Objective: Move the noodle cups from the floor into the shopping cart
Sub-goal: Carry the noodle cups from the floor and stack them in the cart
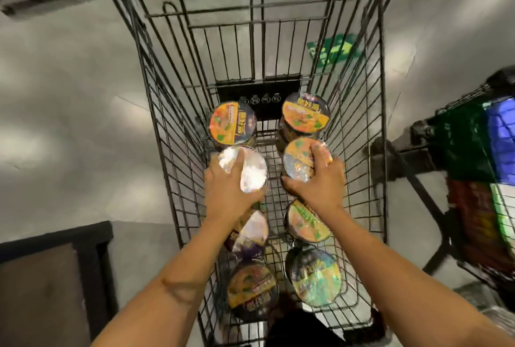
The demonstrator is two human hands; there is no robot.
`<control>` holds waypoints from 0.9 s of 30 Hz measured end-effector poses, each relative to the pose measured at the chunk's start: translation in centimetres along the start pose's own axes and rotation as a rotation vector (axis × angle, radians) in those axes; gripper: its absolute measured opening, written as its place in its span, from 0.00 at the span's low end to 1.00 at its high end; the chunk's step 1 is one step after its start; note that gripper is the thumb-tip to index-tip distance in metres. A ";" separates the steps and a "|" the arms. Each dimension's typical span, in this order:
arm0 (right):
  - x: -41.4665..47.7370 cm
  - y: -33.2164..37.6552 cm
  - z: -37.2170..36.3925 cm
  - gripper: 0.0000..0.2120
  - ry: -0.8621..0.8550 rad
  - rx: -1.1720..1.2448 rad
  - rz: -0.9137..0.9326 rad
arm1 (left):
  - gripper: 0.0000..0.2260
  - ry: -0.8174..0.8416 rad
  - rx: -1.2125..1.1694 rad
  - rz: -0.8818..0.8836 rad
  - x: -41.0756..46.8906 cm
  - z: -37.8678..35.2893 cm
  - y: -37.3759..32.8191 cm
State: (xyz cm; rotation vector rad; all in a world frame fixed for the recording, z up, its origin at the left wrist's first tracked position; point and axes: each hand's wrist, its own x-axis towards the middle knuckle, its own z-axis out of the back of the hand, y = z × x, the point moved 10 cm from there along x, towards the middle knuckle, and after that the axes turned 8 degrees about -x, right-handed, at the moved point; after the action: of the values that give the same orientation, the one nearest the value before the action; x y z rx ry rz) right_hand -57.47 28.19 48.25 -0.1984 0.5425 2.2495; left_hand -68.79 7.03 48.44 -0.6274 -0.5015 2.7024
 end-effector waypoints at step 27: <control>-35.3 -3.2 -5.5 0.41 0.135 -0.114 -0.581 | 0.42 0.462 0.382 -0.683 -22.4 -1.6 3.3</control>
State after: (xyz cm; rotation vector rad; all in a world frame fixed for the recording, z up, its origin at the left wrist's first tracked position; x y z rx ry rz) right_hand -31.62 3.88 53.24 -0.5008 0.3653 1.7067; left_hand -49.69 -3.98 53.83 -0.7641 -0.0479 1.8585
